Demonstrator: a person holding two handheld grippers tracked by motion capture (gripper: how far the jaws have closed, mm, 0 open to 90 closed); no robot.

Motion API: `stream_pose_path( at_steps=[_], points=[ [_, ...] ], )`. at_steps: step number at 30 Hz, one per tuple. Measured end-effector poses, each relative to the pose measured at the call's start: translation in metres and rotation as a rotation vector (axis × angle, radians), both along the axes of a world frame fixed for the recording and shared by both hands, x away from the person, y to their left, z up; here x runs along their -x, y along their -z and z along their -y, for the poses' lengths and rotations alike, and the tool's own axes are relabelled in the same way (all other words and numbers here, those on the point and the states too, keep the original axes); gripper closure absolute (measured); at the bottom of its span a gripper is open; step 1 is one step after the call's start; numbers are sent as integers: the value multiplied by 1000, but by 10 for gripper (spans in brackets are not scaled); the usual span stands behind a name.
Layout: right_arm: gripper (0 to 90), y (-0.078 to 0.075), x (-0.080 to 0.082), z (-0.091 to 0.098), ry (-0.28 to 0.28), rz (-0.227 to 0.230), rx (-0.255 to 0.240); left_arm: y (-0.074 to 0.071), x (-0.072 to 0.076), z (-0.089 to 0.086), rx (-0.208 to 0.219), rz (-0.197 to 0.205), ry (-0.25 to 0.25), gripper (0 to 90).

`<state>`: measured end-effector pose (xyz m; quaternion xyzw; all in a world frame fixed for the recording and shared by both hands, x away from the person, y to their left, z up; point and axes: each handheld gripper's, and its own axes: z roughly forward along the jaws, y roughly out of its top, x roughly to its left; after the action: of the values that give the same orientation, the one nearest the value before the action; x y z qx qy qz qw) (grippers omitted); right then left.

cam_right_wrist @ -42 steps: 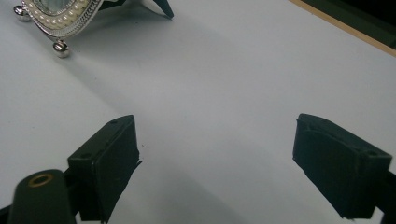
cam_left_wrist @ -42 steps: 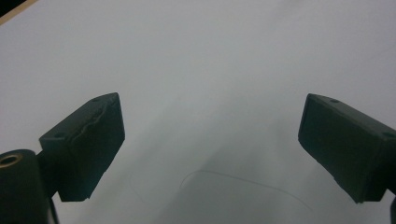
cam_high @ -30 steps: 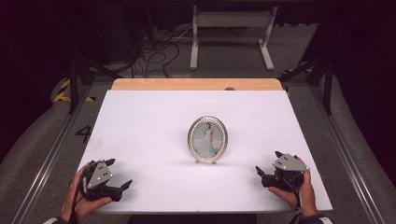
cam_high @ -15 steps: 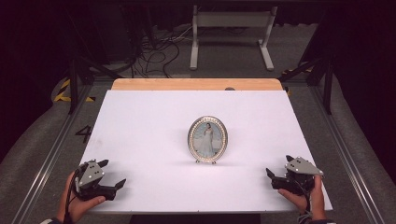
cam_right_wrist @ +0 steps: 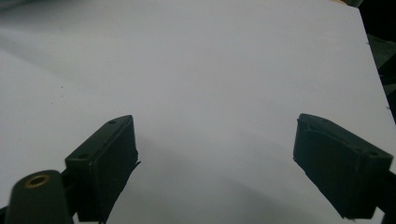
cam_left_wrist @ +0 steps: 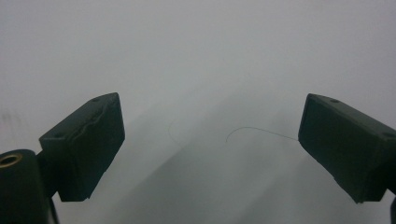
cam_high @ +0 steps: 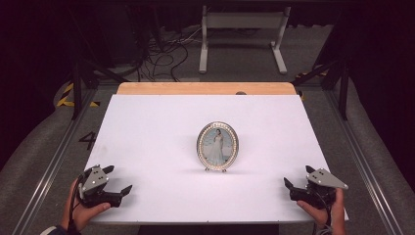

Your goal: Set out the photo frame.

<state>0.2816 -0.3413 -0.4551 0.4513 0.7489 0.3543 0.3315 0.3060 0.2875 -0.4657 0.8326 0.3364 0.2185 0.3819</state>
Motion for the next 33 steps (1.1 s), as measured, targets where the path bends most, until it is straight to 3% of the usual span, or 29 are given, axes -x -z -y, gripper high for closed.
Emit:
stream_pose_path(
  at_steps=[13, 26, 33],
  points=[
    [134, -4, 3, -3, -4, 21, 5, -1, 3, 0, -11, 16, 4, 77],
    [135, -3, 2, -4, -1, 10, 16, -1, 2, 1, -26, 16, 5, 77],
    [135, -2, 2, -5, -5, 7, 19, 0, 2, 1, -12, 12, 6, 77]
  ],
)
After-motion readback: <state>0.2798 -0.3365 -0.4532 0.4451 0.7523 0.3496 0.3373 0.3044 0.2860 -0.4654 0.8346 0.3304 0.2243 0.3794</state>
